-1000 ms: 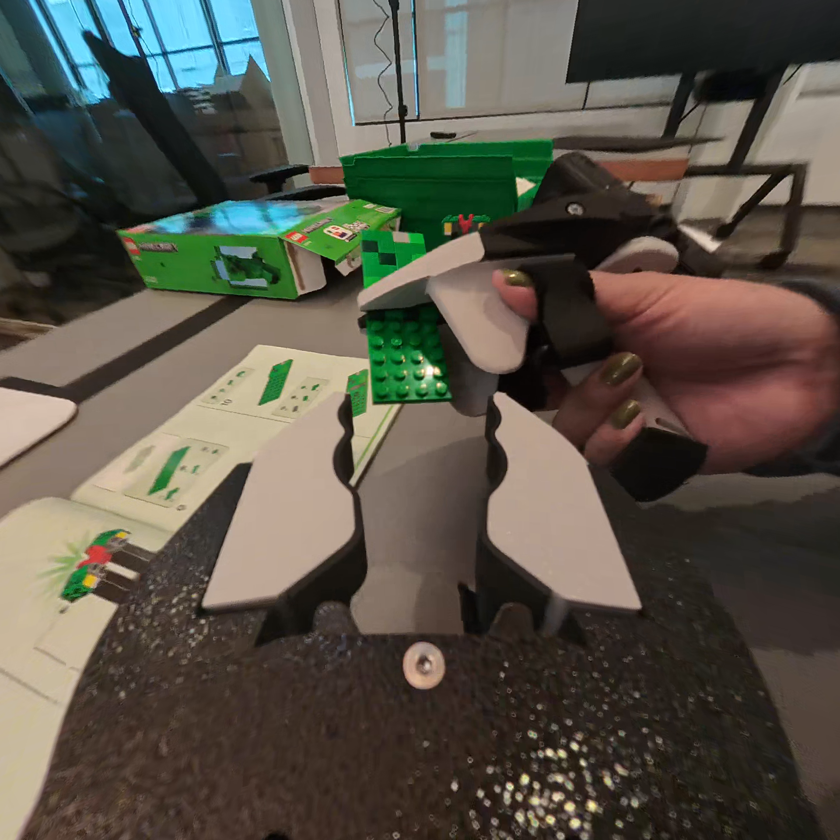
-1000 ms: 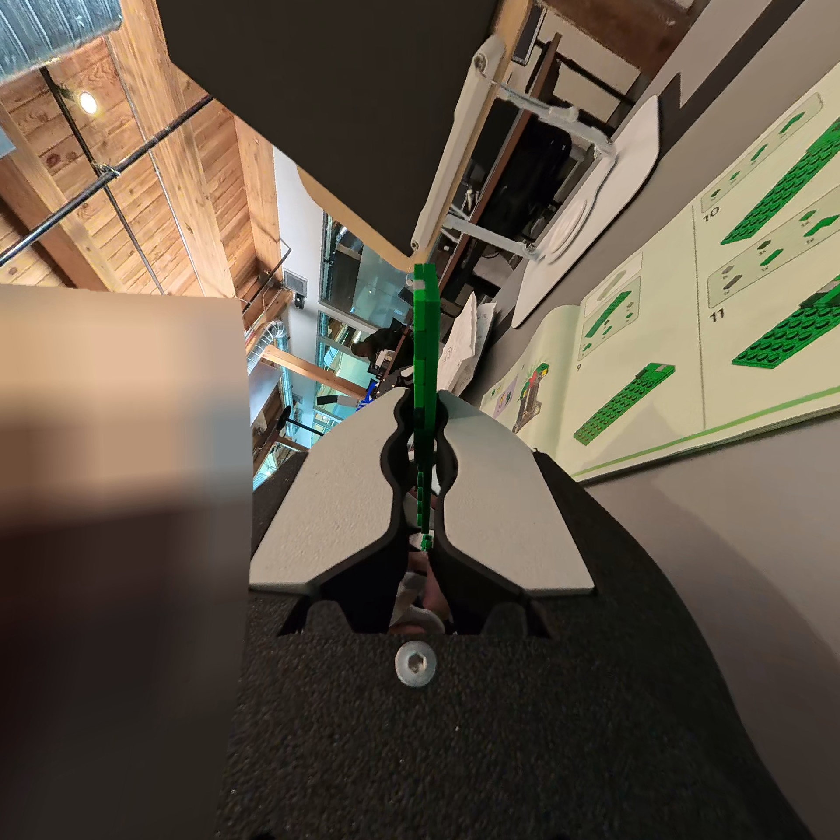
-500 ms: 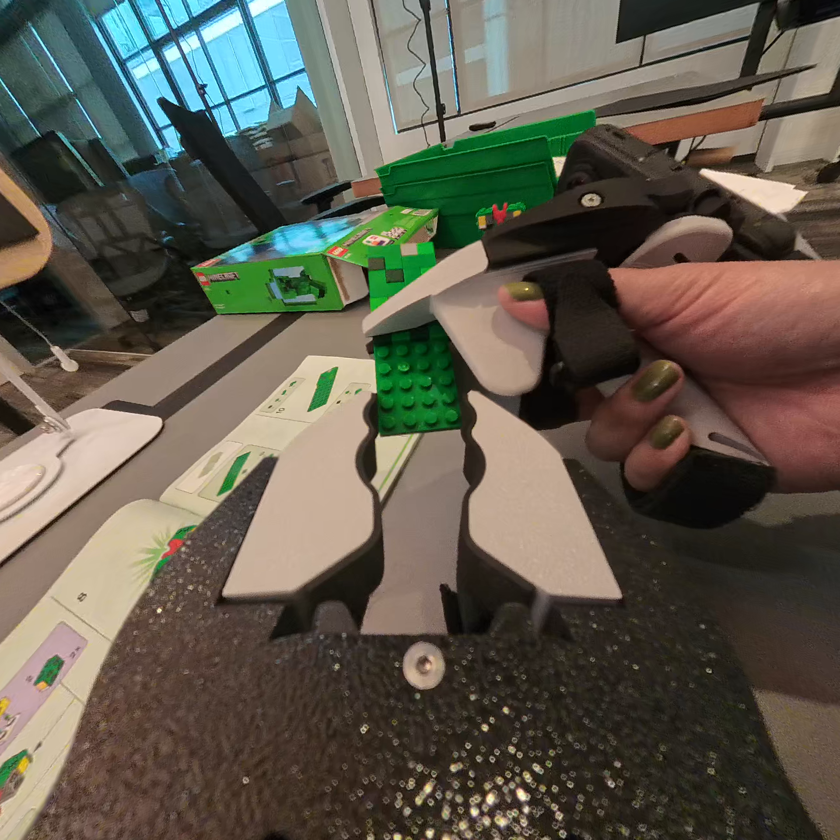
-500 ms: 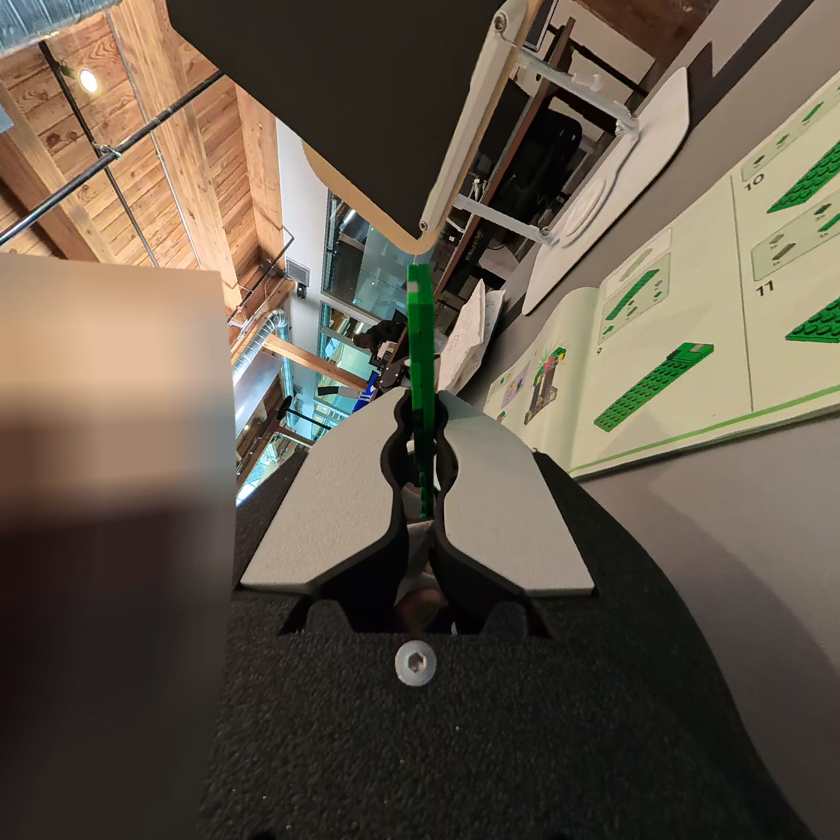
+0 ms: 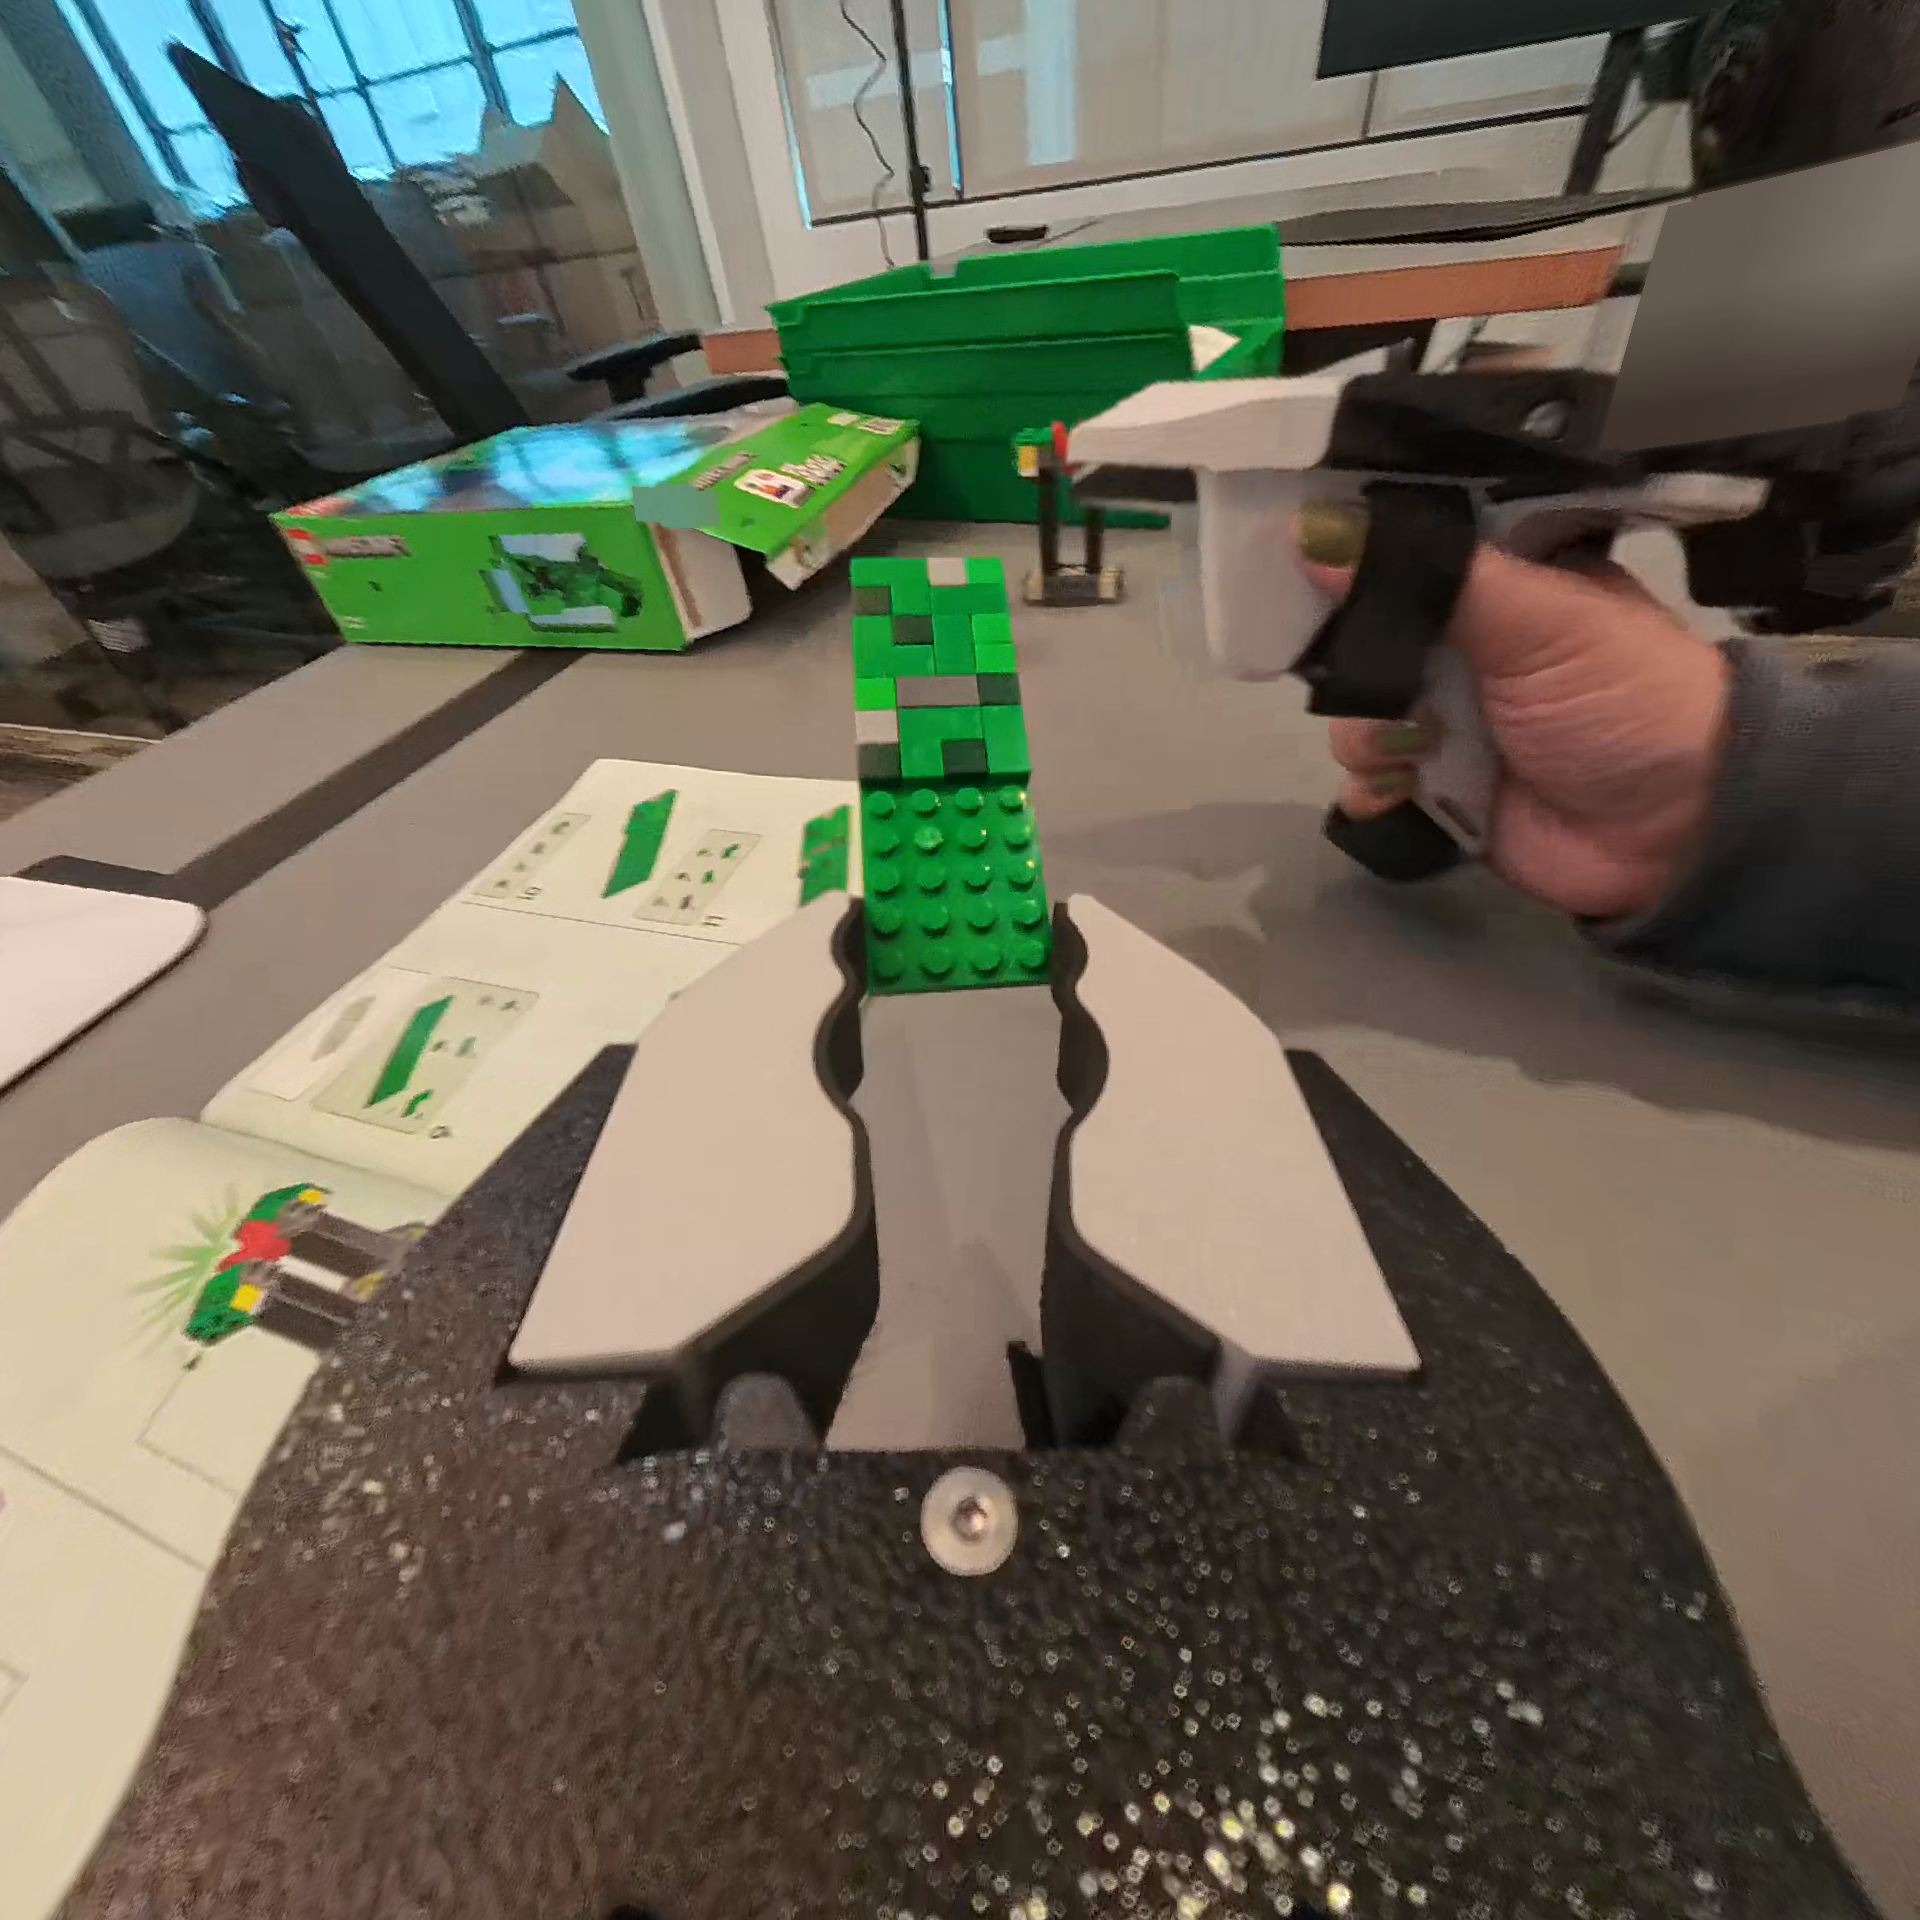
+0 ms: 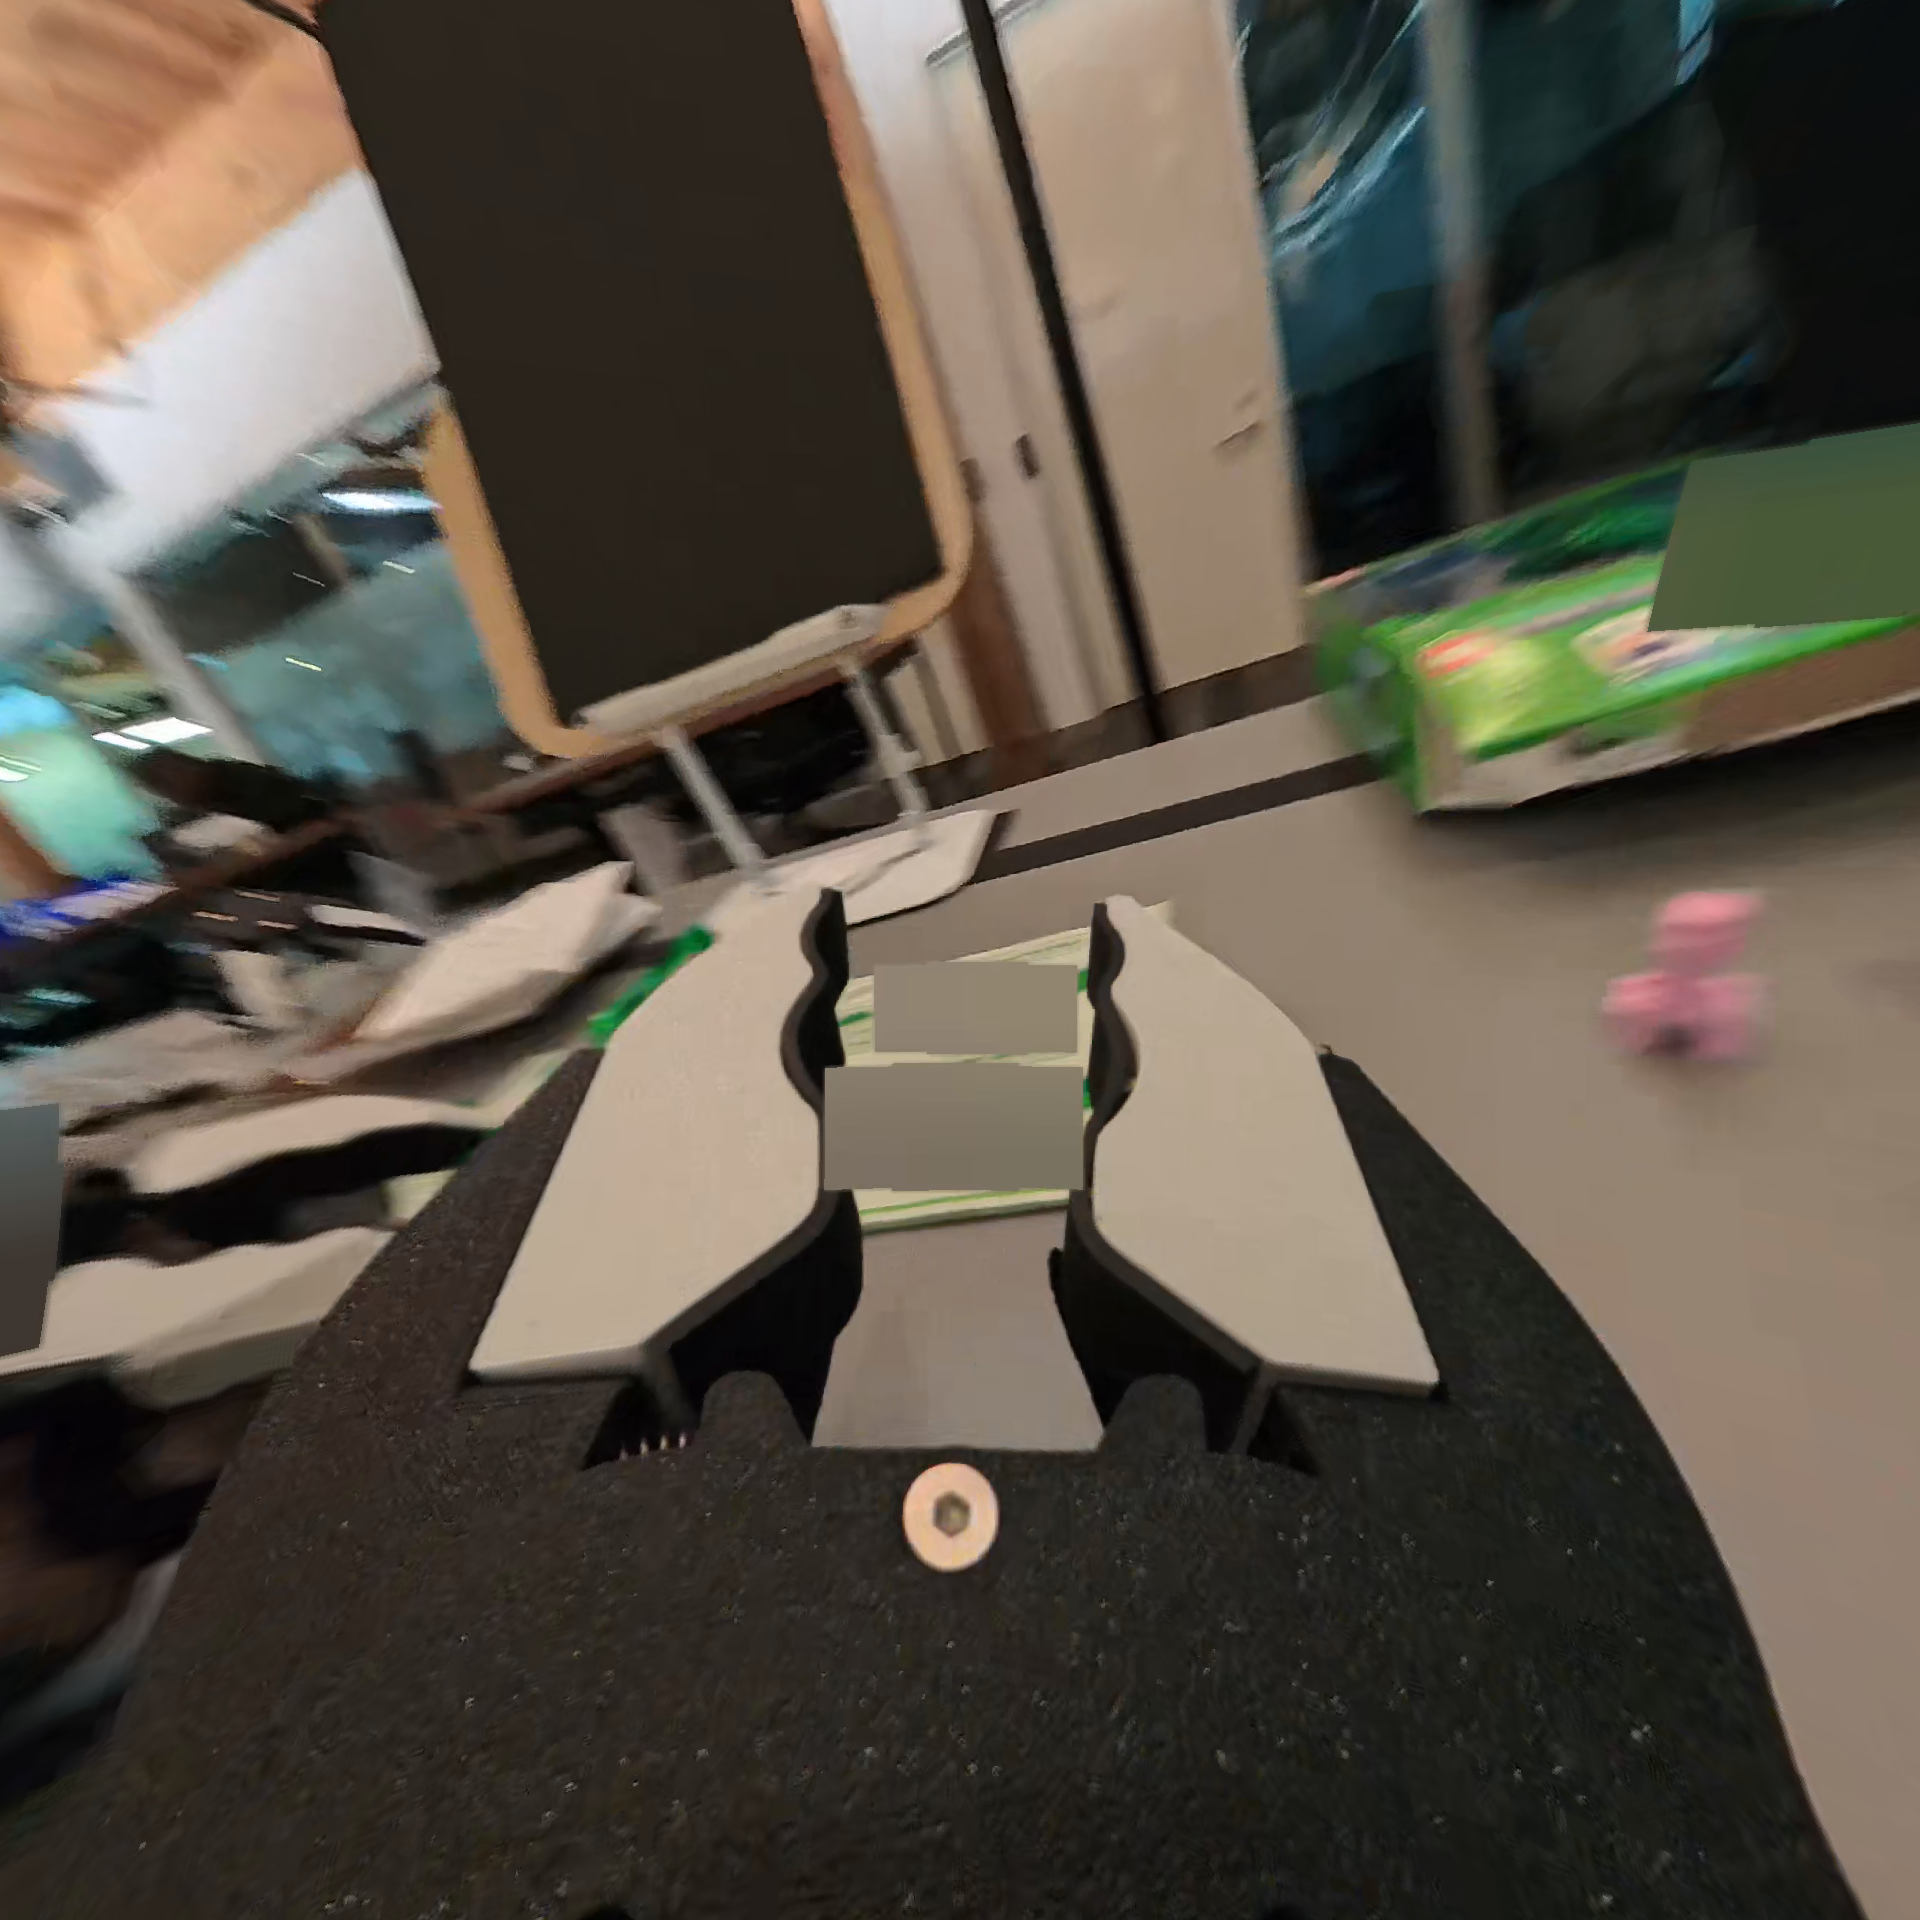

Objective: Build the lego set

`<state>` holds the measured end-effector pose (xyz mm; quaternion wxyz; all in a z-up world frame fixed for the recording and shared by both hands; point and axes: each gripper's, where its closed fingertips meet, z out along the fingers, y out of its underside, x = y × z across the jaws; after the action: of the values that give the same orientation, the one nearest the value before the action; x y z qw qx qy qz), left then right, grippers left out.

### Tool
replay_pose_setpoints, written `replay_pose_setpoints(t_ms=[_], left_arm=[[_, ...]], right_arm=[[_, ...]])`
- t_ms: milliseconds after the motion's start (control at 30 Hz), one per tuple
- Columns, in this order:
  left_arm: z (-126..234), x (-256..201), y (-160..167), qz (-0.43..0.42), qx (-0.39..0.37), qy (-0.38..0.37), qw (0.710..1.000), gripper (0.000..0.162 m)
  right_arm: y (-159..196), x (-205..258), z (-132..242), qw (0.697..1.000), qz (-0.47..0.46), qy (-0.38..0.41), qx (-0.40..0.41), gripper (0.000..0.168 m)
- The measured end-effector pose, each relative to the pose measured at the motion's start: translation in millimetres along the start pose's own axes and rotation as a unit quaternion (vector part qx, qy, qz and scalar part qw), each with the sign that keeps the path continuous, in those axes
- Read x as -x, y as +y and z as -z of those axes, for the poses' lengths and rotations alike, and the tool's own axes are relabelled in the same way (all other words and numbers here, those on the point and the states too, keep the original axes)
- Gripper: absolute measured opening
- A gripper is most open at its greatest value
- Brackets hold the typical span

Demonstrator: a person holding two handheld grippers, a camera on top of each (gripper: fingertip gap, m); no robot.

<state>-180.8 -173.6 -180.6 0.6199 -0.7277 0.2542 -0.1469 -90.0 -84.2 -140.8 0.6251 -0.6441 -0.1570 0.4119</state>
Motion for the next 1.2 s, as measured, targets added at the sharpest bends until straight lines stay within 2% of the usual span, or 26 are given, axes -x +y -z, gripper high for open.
replay_pose_setpoints(t_ms=[100, 167, 300, 533, 833, 1133, 1200], left_arm=[[-3, -7, 8, 0.013, 0.022, 0.036, 0.999, 0.033], [-5, -12, 16, 0.020, 0.045, 0.058, 0.997, 0.033], [-8, -17, 28, 0.024, 0.080, 0.084, 0.993, 0.033], [-11, -27, 39, -0.005, 0.119, 0.103, 0.988, 0.034], [-15, -44, 68, -0.048, 0.219, 0.133, 0.966, 0.034], [-17, -40, 74, -0.035, 0.240, 0.123, 0.962, 0.035], [-17, -38, 75, -0.021, 0.245, 0.120, 0.962, 0.053]], right_arm=[[-12, -33, 0, 0.991, 0.115, 0.062, -0.030, 0.039], [-20, -49, -4, 0.982, 0.153, 0.093, -0.053, 0.036], [-29, -56, -24, 0.981, 0.162, 0.076, -0.074, 0.035], [-1, -60, -46, 0.988, 0.149, 0.045, 0.012, 0.035], [34, -56, -49, 0.960, 0.233, 0.049, 0.150, 0.026], [22, -56, -47, 0.968, 0.221, 0.054, 0.104, 0.022], [17, -55, -45, 0.970, 0.219, 0.053, 0.086, 0.022]])
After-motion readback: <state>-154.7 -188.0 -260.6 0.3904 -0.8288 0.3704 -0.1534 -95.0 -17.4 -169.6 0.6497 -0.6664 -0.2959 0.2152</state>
